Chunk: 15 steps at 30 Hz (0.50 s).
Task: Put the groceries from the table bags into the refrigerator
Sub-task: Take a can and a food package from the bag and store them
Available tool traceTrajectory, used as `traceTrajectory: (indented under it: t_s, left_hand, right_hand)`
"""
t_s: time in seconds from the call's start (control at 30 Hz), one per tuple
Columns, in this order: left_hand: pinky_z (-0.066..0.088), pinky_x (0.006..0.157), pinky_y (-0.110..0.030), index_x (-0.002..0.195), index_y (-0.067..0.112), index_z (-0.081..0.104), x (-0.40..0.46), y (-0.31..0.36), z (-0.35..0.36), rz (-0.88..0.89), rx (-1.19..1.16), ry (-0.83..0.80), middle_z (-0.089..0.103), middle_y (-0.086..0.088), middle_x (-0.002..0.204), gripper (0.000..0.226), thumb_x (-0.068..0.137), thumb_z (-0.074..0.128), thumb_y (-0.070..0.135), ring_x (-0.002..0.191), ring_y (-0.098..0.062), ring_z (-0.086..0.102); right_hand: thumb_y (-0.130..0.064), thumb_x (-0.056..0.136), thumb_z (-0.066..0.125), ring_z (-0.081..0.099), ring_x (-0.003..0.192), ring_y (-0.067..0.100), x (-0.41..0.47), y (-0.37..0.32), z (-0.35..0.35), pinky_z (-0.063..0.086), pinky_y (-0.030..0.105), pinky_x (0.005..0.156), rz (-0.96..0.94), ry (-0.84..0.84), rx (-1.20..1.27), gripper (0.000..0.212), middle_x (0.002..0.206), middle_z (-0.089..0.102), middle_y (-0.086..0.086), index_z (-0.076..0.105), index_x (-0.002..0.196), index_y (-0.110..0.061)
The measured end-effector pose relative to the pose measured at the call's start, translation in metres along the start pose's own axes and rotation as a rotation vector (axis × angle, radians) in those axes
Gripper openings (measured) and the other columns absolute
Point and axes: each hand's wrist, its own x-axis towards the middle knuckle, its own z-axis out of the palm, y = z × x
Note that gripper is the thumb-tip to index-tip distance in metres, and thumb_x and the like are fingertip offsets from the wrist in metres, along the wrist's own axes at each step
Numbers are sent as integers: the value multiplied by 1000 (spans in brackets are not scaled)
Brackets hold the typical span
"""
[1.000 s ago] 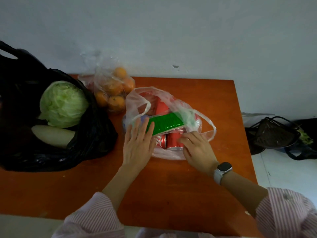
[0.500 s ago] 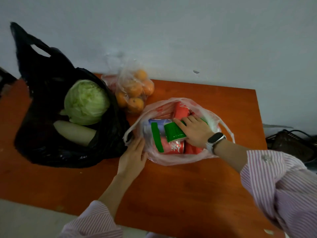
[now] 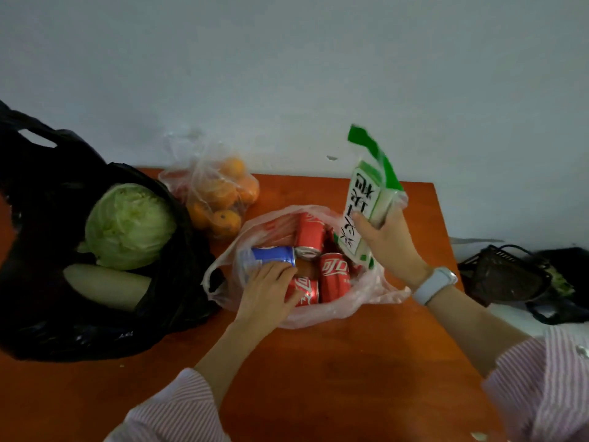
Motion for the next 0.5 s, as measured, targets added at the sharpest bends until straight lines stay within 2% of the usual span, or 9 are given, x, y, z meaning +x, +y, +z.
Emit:
traceTrajectory:
  t_s: [0.07,0.17,0.3,0.4,0.5]
  left_hand:
    - [34,102,-40,125,16,52,12,10,5,-1,47,-203,54,-3,128,51,84,56,45,121,-22,48]
    - [25,104,-38,134,23,39,24,16,13,84,155,-360,43,2,139,60,83,53,50,128,-19,34]
    - [27,101,-41,136,24,34,31,11,21,183,238,-443,43,1,139,65,79,57,46,127,-22,35]
    - [28,103,-40,133,27,38,37,11,22,205,227,-433,49,1,135,64,77,58,51,123,-23,40]
    - [28,104,-39,135,24,38,36,8,22,134,190,-399,50,-1,134,69,76,60,52,122,-23,44]
  right_hand:
    - [-6,88,54,61,82,-13,-2,-4,-12,53,12,63,6,96,90,41,103,59,-6,37,126,-1]
    - [-4,89,52,64,82,-5,-12,-2,-24,52,12,64,61,150,177,36,99,62,-4,41,123,1]
    - [-10,89,52,63,101,16,-23,8,-33,57,32,79,187,174,364,35,114,61,4,44,123,-8]
    - [-11,90,51,63,102,20,-29,12,-39,57,35,78,245,202,398,30,113,62,5,46,119,-9]
    - [-10,89,51,63,102,22,-33,17,-45,56,40,81,274,224,424,30,113,62,6,47,118,-10]
